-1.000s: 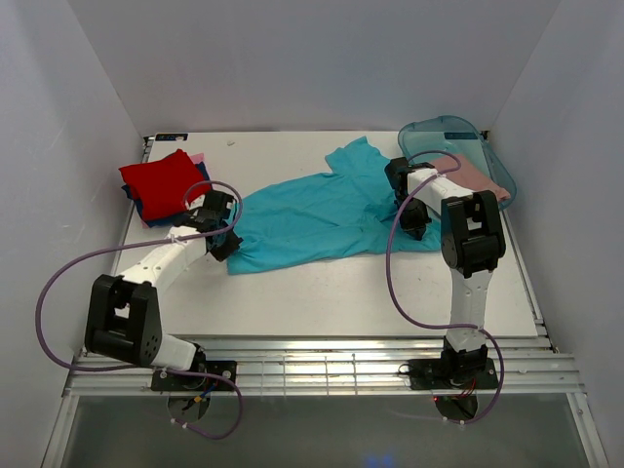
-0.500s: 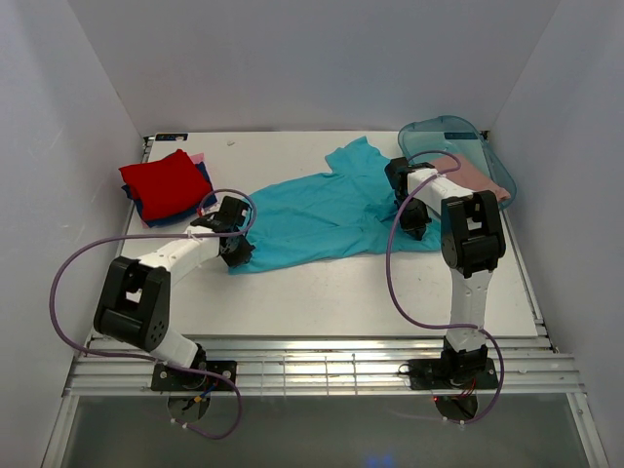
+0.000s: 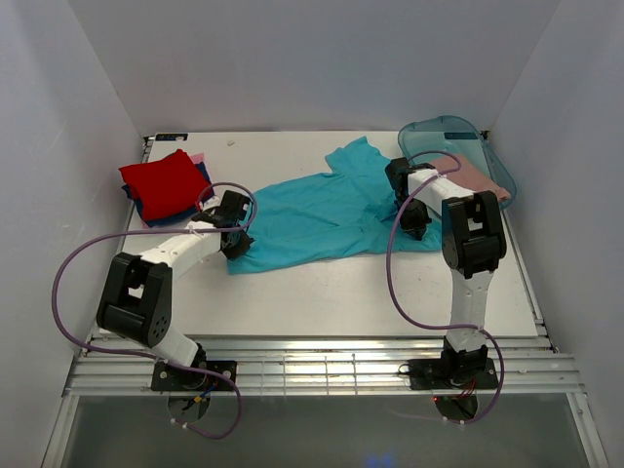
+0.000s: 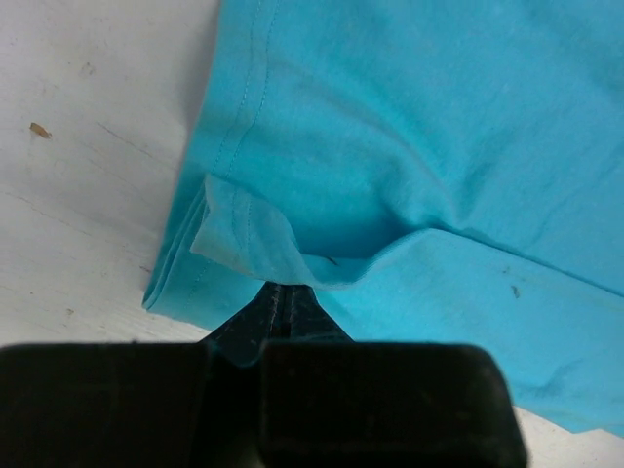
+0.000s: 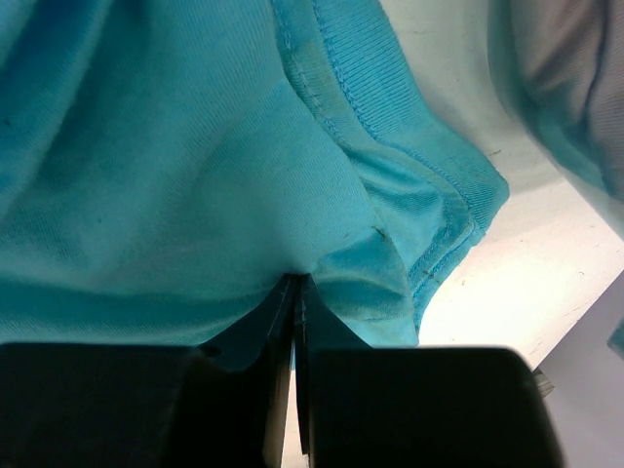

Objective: Fold and stack the t-shirts
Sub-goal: Fold the flattened tshirt in 1/3 of the way

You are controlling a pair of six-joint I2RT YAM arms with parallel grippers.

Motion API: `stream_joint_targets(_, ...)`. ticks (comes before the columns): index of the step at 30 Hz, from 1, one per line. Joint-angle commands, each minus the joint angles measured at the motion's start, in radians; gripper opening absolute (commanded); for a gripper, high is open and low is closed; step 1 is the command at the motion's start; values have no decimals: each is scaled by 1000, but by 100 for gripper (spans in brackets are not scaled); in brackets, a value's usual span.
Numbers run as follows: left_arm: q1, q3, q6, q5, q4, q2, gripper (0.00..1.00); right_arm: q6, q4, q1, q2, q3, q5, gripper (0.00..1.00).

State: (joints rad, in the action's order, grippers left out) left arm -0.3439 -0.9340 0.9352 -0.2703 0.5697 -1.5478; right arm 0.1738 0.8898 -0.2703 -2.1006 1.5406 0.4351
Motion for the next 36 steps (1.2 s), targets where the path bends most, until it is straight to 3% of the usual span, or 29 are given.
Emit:
stream_joint_targets(1,2,-45,-6,-53,-8,5,0,-2,-9,5,13,-30,-27,8)
stream_joint_targets(17,98,-80,-116,-167,-21,-34,0,-10,-12,5,48,-60,-41,8)
stream_joint_targets(23,88,-45,-29,-67,-18,70,0,-7,-17,5,62,-80,-39,8)
stream_joint_targets(27,14,12,55,-30,-17,161,0,-7,-14,5,60,-79,-39,8)
stream_joint_targets(36,-18,101,102,20,-59,127,0,-4,-11,5,65,-76,-47,8)
